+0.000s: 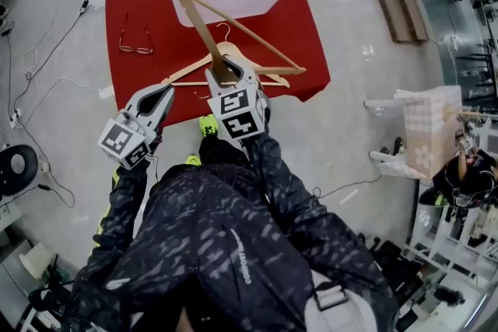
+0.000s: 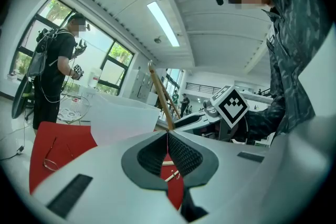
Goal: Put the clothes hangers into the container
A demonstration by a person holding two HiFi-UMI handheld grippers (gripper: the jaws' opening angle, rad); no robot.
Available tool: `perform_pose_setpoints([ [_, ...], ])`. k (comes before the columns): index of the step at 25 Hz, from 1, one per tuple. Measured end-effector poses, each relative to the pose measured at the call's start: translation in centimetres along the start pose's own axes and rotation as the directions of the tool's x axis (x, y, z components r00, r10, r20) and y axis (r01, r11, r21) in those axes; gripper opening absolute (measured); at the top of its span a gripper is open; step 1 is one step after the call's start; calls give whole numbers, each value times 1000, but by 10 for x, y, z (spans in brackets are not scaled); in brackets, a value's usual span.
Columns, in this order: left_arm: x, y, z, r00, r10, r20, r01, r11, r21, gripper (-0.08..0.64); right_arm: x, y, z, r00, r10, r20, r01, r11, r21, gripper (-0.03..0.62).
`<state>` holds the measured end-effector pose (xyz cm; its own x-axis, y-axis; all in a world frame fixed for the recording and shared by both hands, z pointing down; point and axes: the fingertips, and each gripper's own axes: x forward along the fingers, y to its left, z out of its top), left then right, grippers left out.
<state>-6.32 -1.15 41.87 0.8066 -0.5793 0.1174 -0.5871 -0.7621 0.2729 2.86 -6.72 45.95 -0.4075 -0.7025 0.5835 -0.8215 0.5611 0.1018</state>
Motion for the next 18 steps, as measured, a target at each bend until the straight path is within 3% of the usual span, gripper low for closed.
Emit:
perform_pose_setpoints([
  [18, 48, 44, 82, 994, 98, 51, -101, 993, 59, 12, -8, -55, 130, 983, 26, 180, -11, 997, -80, 170],
])
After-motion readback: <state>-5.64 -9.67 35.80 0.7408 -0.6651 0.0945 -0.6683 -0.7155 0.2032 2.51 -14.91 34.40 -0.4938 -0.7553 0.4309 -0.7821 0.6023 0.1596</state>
